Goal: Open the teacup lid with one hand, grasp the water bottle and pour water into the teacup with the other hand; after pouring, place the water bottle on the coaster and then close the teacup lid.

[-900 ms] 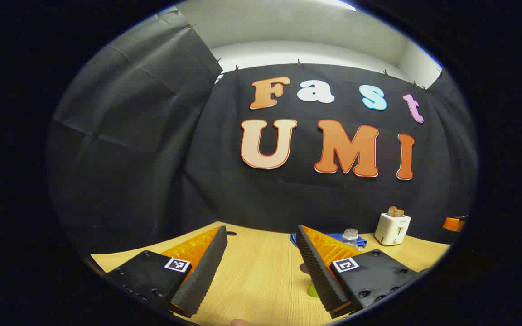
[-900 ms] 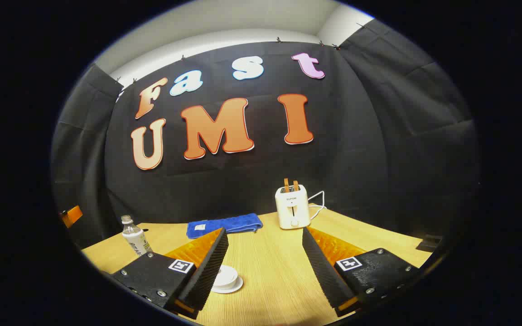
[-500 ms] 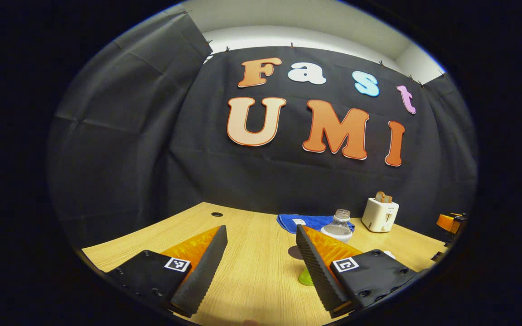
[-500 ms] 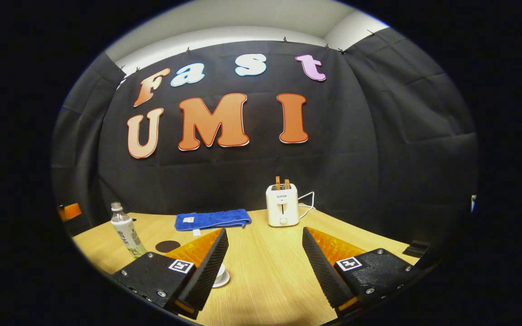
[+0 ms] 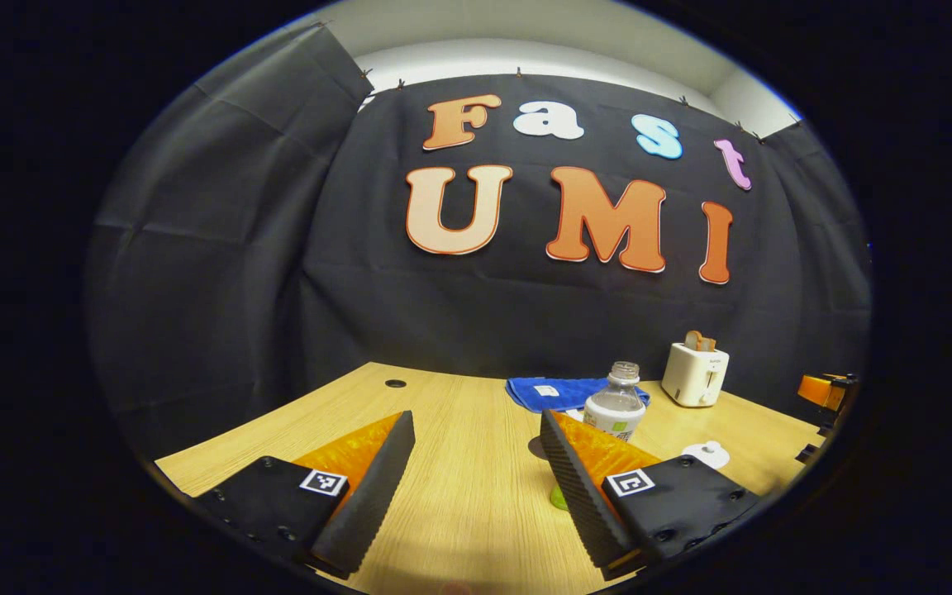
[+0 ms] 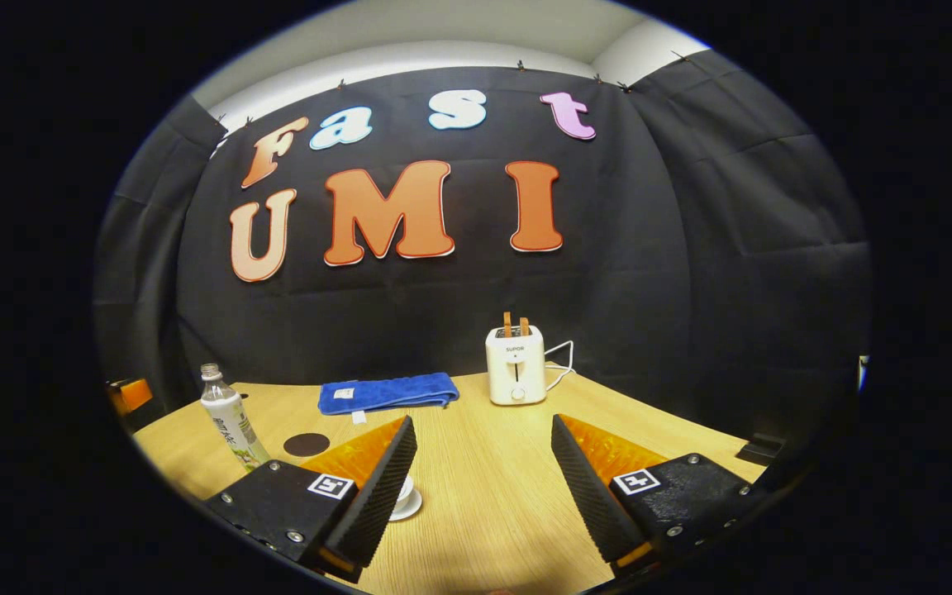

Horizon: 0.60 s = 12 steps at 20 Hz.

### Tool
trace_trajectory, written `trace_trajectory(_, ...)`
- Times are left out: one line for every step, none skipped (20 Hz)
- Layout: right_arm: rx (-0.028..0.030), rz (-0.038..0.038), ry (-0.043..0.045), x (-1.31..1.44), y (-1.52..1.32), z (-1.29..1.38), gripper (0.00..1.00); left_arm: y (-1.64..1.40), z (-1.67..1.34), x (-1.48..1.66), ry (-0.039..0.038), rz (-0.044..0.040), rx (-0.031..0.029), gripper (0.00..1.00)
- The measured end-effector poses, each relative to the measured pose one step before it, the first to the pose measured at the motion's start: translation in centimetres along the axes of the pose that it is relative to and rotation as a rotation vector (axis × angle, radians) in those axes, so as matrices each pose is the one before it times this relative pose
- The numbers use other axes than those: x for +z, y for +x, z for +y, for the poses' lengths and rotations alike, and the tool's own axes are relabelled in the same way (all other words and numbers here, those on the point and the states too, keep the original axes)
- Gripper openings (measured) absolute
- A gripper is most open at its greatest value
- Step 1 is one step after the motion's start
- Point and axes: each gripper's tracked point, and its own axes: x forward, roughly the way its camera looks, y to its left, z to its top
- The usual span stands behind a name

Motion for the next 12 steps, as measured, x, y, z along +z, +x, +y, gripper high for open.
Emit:
trace_trajectory(0.00499,0.00864,-0.00180,-0.160,0.010,0.029,0.98,0.061,-0.014,-0.071,-0.00168,0.00338,-0.00079,0.98)
trace_trajectory(0.00488,0.00819,-0.00334,-0.168,0.070,0.097,0.98,0.001,-0.034,0.000,-0.00050,0.00054,-0.00238,0.98)
trace_trajectory(0.00982,0.01130,0.00057,-0.345,0.088,0.196,0.98,-0.002,0.037,-0.091,0.00192,0.00005,0.00018,0.98)
trace_trajectory(0.01805,0.01211,0.00309,-0.324,0.071,0.929,0.98,0.075,0.082,0.057,0.00238,-0.00071,0.00120,0.98)
trace_trajectory(0.01519,0.00888,-0.00031,0.089,0.693,1.326,0.98,0.103,-0.004,-0.188,0.00181,0.00266,-0.00129,0.98)
trace_trajectory(0.01709,0.00815,-0.00766,-0.118,0.416,0.945,0.98,0.037,-0.030,-0.156,0.00040,0.00460,-0.00206,0.98)
trace_trajectory(0.01568,0.00663,-0.01081,-0.111,0.222,0.605,0.98,0.079,-0.028,-0.096,0.00076,0.00296,-0.00209,0.98)
trace_trajectory(0.01497,0.00628,-0.01326,-0.187,0.271,0.706,0.98,0.192,-0.015,-0.072,0.00217,0.00303,-0.00189,0.98)
trace_trajectory(0.01450,0.00538,-0.01246,-0.276,-0.013,0.625,0.98,0.054,-0.327,-0.398,0.00553,0.00501,-0.00689,0.98)
trace_trajectory(0.01130,0.00505,-0.00857,-0.201,0.120,0.574,0.98,0.076,-0.260,-0.205,0.00811,0.00689,-0.00532,0.98)
trace_trajectory(0.01090,0.00489,-0.00254,-0.207,0.114,0.481,0.98,0.157,-0.211,-0.365,0.01065,0.00799,-0.00618,0.98)
trace_trajectory(0.01335,0.00464,0.00193,-0.078,0.210,0.631,0.98,0.185,-0.259,-0.192,0.00439,0.00605,-0.00664,0.98)
